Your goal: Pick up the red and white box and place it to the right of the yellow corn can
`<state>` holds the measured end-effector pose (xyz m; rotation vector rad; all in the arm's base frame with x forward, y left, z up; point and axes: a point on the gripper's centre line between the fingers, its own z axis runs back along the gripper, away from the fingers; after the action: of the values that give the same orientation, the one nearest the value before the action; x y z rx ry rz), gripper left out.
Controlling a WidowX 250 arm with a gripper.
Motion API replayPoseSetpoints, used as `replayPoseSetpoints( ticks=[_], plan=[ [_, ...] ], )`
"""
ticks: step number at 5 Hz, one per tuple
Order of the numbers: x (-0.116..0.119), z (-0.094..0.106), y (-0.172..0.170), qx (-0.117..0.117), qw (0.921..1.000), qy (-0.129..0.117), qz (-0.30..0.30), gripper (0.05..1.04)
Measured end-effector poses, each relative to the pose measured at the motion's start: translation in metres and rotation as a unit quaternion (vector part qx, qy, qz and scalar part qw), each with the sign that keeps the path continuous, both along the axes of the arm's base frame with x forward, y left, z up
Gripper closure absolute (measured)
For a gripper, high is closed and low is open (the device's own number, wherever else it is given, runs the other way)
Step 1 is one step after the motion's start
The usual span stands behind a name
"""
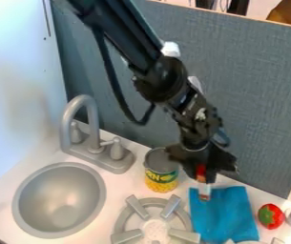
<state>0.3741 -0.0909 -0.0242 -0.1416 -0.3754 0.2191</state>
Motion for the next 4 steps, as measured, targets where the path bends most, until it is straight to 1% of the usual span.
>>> replayPoseSetpoints(
  ticks=[1, 2, 3, 4],
  plan=[
    [0.016, 0.000, -0.003, 0.001, 0.9999, 0.011, 0.001, 0.710],
    [0.023, -0.002, -0.001, 0.006, 0.9998, 0.019, 0.005, 0.710],
    [0.031, -0.004, 0.012, 0.016, 0.9993, 0.028, 0.017, 0.710],
    [0.031, -0.007, 0.020, 0.040, 0.9982, 0.043, 0.015, 0.710]
  ],
)
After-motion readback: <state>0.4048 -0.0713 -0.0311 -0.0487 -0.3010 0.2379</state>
